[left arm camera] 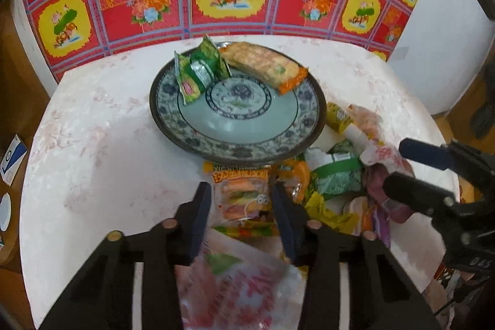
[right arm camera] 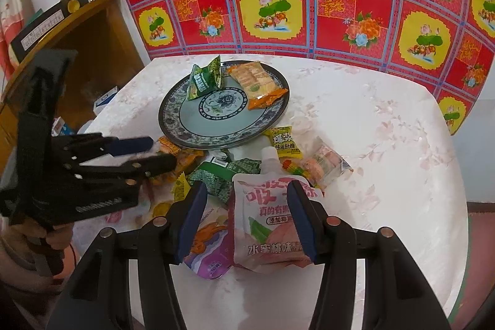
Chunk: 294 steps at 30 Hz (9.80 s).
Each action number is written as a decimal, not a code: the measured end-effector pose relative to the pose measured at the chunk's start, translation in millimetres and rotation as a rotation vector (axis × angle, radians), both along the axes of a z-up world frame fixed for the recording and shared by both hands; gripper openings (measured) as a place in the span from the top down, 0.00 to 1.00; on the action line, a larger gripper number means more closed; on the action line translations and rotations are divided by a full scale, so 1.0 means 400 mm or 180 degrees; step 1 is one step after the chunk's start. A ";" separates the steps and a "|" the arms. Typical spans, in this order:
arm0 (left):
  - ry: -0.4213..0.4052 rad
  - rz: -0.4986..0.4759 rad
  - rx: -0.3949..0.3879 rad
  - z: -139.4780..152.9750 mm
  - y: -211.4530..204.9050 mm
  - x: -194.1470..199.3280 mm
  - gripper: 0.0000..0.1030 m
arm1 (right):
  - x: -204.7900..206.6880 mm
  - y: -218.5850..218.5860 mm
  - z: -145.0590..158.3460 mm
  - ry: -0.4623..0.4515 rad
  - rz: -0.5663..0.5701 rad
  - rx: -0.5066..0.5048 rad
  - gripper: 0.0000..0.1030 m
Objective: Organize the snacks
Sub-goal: 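Grasp the yellow-labeled gummy candy pack with the left gripper while the right gripper moves to a green snack bag, then grasp the green snack bag with the right gripper while the left gripper holds the candy pack, then carry both snacks to the plate and release the candy pack from the left gripper, then lower the green snack bag onto the plate with the right gripper, then grasp the orange jelly cup with the left gripper while the right gripper moves to a yellow candy packet, then carry the jelly cup to the plate with the left gripper while the right gripper grasps the yellow packet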
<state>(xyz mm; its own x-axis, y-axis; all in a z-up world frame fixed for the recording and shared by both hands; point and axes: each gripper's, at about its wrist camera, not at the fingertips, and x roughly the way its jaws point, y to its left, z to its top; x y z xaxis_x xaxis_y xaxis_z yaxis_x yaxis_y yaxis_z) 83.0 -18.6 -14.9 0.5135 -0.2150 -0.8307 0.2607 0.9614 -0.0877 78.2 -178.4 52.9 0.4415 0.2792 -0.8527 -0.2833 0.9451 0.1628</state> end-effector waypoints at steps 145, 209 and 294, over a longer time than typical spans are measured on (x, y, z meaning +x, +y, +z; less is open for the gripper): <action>-0.0390 0.0252 0.0059 0.056 0.040 0.176 0.39 | 0.186 0.111 -0.077 -0.0059 0.0422 -0.0340 0.62; -0.0037 -0.0177 -0.0132 0.001 -0.081 -0.010 0.57 | 0.080 -0.063 -0.033 -0.0015 -0.0309 0.0035 0.56; -0.0240 0.0244 -0.0162 0.004 0.019 0.110 0.68 | 0.161 -0.061 -0.121 0.0005 -0.0122 -0.0119 0.75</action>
